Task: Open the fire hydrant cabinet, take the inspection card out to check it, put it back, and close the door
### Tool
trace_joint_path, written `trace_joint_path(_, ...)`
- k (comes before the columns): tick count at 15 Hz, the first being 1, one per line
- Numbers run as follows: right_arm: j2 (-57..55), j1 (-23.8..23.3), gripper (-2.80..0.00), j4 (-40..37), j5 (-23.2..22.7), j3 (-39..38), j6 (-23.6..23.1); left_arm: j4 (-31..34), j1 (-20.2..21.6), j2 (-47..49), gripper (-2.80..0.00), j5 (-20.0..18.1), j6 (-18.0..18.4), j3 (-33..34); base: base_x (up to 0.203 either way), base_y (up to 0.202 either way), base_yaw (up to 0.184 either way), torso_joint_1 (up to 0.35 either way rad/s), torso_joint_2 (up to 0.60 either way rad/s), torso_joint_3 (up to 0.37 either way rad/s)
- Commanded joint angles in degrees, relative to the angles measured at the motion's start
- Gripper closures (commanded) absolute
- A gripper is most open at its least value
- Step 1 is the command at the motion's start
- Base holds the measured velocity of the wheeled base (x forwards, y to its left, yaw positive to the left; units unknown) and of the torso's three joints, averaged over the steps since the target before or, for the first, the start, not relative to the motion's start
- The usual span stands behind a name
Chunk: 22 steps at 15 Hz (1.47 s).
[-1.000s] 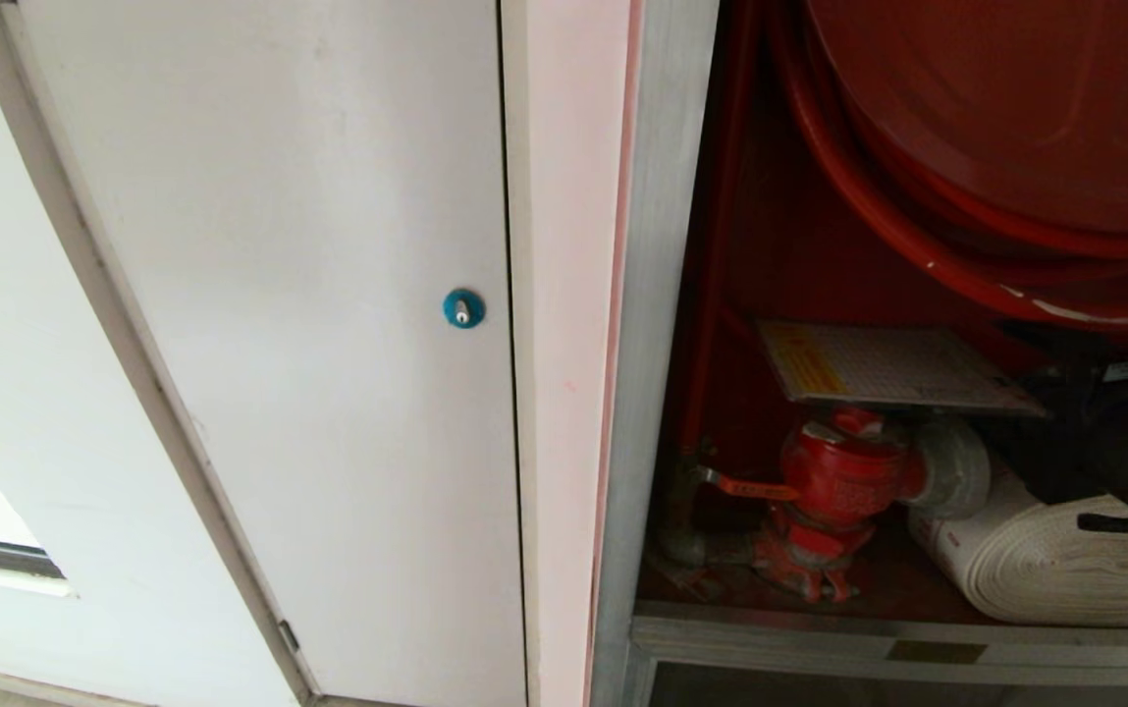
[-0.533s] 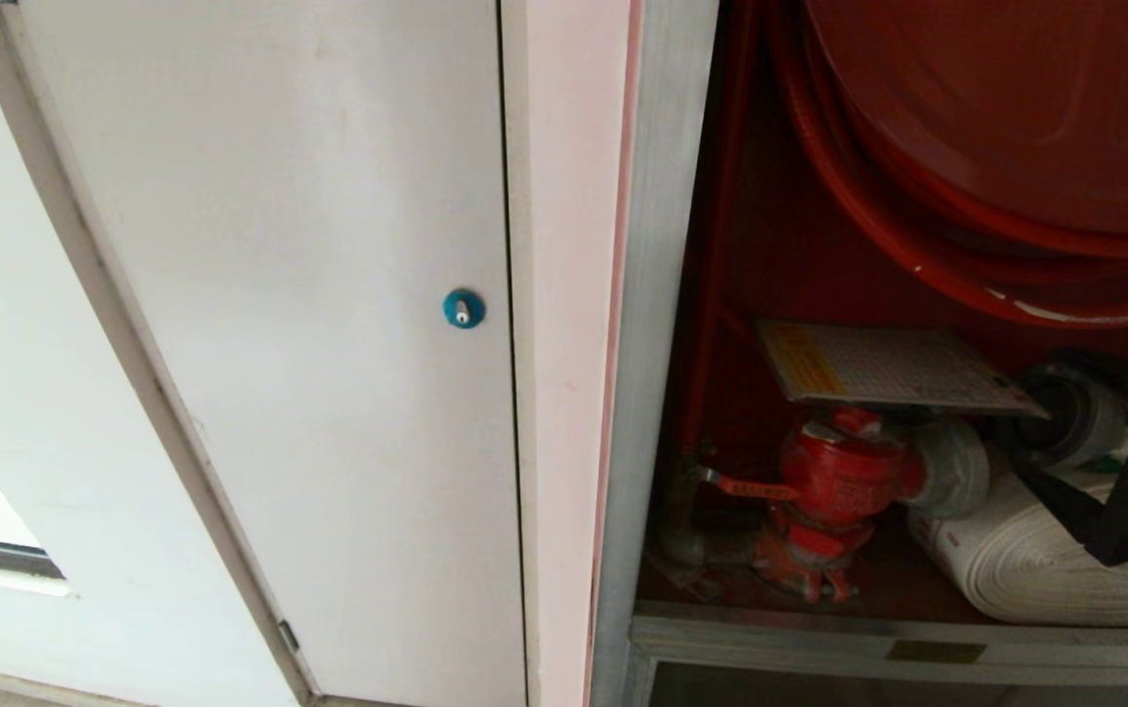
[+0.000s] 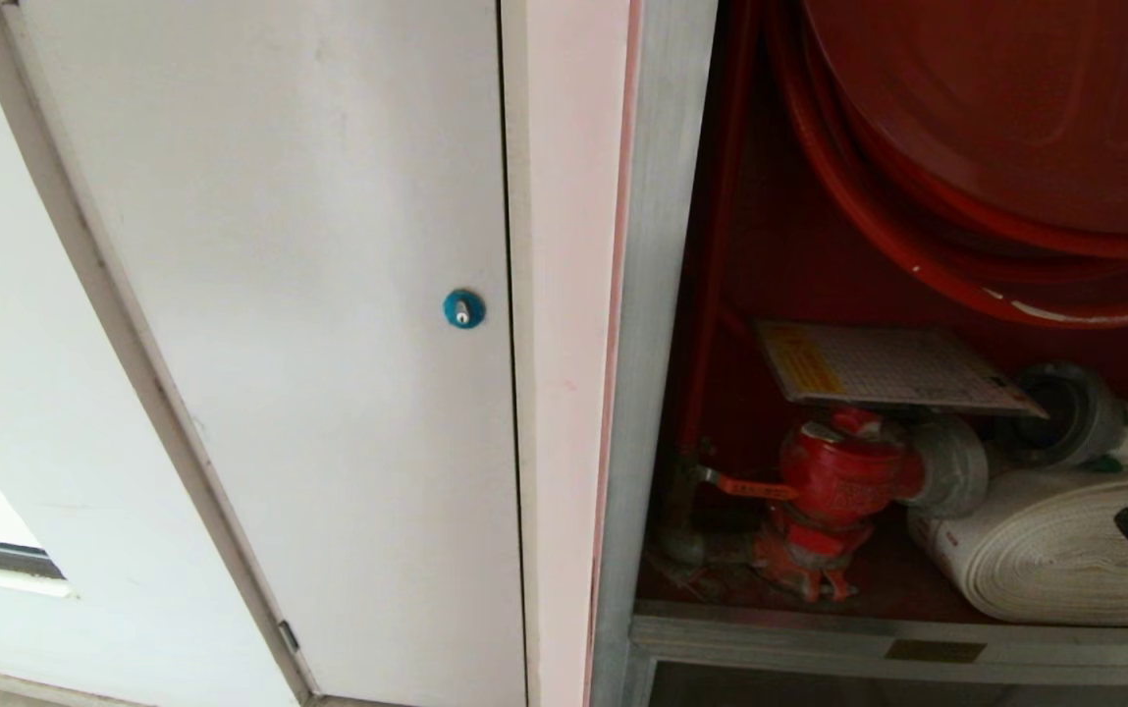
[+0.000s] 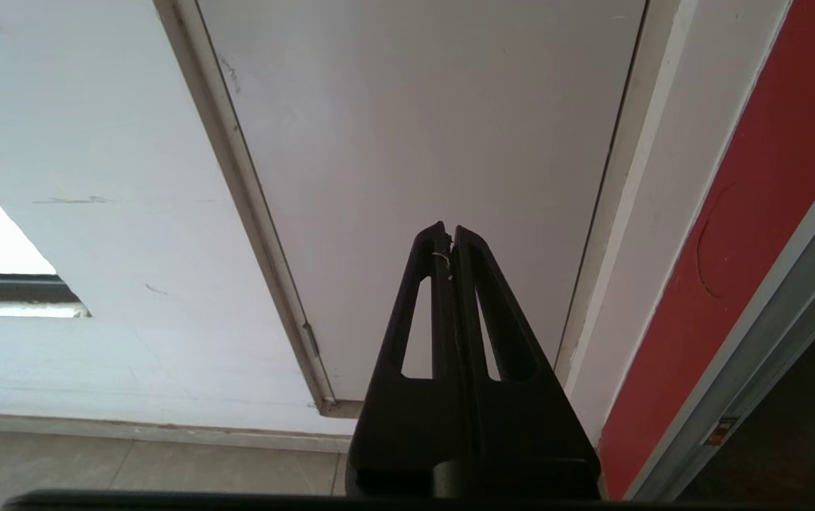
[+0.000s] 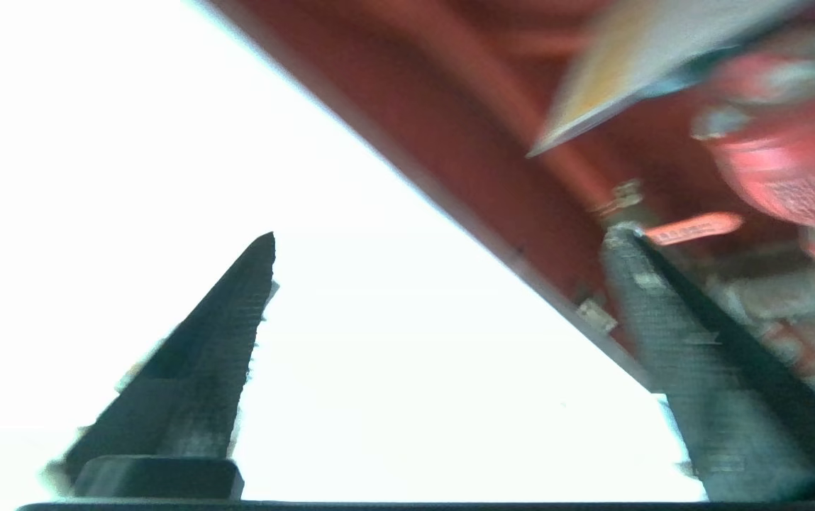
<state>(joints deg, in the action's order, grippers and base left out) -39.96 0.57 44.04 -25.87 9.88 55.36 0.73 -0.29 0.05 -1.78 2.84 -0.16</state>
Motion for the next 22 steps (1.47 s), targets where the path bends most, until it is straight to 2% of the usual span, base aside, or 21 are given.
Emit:
trace_joint_path(1, 7.8, 0.0, 0.0, -0.5, -3.1, -0.6, -4.0, -0.1, 0.0, 0.0, 0.0, 0.0, 0.1, 0.0, 0.0, 0.0, 0.0, 0.0, 0.0, 0.0)
trace_joint_path(3, 12.5, 0.0, 0.0, -6.6, -4.1, 1.4, -8.0, 0.0, 0.0, 0.0, 0.0, 0.0, 0.1, 0.0, 0.0, 0.0, 0.0, 0.0, 0.0, 0.0)
trace_joint_path(4, 13.8, 0.0, 0.0, -11.5, -4.3, 2.7, -12.9, 0.0, 0.0, 0.0, 0.0, 0.0, 0.1, 0.0, 0.0, 0.0, 0.0, 0.0, 0.0, 0.0)
trace_joint_path(6, 15.6, -0.4, 0.0, -18.9, -3.6, 3.4, -27.1, 0.0, 0.0, 0.0, 0.0, 0.0, 0.1, 0.0, 0.0, 0.0, 0.0, 0.0, 0.0, 0.0)
trace_joint_path(8, 19.2, -1.0, 0.0, -25.5, 2.2, 3.2, -39.7, 0.0, 0.0, 0.0, 0.0, 0.0, 0.1, 0.0, 0.0, 0.0, 0.0, 0.0, 0.0, 0.0)
trace_joint_path(9, 21.7, -1.2, 0.0, -28.1, 5.6, 2.6, -44.4, 0.0, 0.0, 0.0, 0.0, 0.1, 0.1, 0.0, 0.0, 0.0, 0.0, 0.0, 0.0, 0.0)
trace_joint_path(13, 32.7, -1.1, 0.0, -36.3, 13.3, 1.7, -52.3, 0.0, 0.0, 0.0, 0.0, 0.0, 0.1, 0.0, 0.0, 0.0, 0.0, 0.0, 0.0, 0.0)
trace_joint_path(17, 39.6, -0.9, 0.0, -37.1, 15.6, -8.5, -59.3, -0.1, 0.0, 0.0, 0.0, 0.0, -0.1, 0.0, 0.0, 0.0, 0.0, 0.0, 0.0, 0.0)
trace_joint_path(18, 39.9, -0.9, 0.0, -37.1, 18.0, -10.0, -60.7, -0.1, 0.0, 0.0, 0.0, 0.1, -0.5, 0.0, 0.0, 0.0, 0.0, 0.0, 0.0, 0.0)
trace_joint_path(20, 40.0, -0.9, 0.0, -39.5, 22.4, -9.9, -61.4, -0.1, -0.1, 0.0, 0.0, 0.2, -0.9, 0.1, 0.0, 0.0, 0.0, 0.0, 0.0, 0.0)
trace_joint_path(22, 40.0, -0.9, 0.0, -46.2, 24.2, -9.7, -61.4, -0.1, -0.1, 0.0, 0.0, 0.1, -0.4, 0.1, 0.0, 0.0, 0.0, 0.0, 0.0, 0.0)
